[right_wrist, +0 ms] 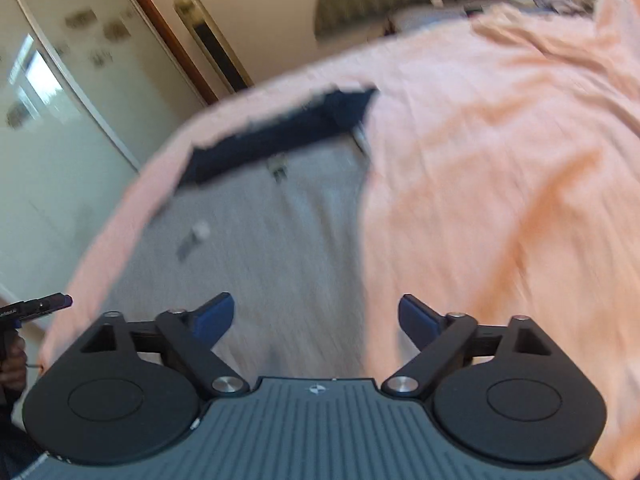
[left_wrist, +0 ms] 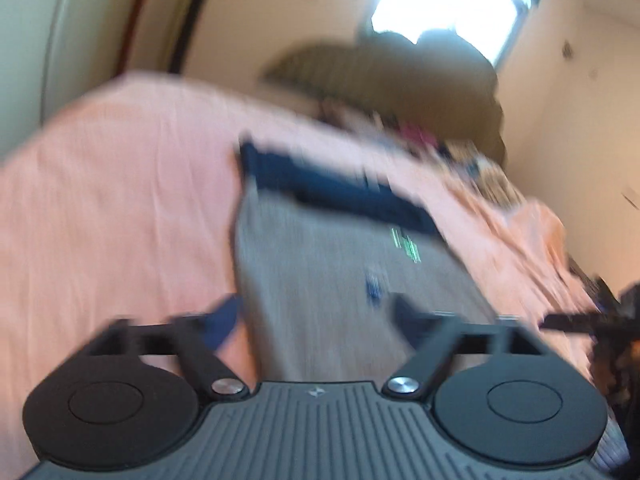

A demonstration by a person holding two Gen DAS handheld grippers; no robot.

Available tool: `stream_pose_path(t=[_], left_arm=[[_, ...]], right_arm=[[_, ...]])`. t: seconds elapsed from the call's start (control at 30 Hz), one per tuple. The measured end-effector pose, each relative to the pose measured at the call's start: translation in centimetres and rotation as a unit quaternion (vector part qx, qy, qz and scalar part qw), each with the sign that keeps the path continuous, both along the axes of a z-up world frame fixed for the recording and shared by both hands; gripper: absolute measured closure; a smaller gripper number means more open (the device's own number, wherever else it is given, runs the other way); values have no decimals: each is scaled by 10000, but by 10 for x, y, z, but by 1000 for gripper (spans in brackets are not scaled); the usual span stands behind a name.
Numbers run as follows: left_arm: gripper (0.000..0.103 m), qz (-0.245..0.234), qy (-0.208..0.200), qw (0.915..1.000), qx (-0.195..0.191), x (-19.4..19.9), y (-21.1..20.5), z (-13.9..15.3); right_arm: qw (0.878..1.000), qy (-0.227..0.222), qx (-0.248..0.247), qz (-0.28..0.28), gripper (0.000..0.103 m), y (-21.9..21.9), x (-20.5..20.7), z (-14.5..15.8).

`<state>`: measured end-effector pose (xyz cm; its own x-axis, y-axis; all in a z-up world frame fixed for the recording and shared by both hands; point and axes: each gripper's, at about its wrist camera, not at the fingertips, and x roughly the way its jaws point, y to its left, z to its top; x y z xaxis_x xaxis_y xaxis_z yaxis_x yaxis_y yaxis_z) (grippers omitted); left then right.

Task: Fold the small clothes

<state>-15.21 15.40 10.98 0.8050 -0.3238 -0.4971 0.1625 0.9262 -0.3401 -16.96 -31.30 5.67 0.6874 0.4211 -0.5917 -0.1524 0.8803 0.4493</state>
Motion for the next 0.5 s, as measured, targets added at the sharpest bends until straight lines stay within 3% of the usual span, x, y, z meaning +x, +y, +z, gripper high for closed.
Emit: stream_pose_path(t=[0.07,0.13,0.23,0.3,0.33,0.37,0.5], left_arm=[[3,273,-324,9980,469,33,-39,2],[3,326,-338,9944,946,72,-83,-11],[4,140,170,9874,1568,132,-140,-51],[4,275,730,9756,2054,159,-161,-82],[2,344,786,9742,2086,160,-161,-94],[2,421,505,9785,1957,151,-155,-99],[0,416,557,9799,1869,148,-149,-99]], right_arm=[[9995,-242,-208,79,16,36,44,-5],[9987,-314,-371,146,15,74,91,-18],[9939,-238,-1072,43,15,123,153,-41],[9821,-76,-1869,-233,14,147,179,-62],[9731,-297,-2265,-310,3,156,179,-69],[9700,-493,-2356,-344,0,159,177,-75],[9778,-405,-2012,-431,0,144,171,-76]])
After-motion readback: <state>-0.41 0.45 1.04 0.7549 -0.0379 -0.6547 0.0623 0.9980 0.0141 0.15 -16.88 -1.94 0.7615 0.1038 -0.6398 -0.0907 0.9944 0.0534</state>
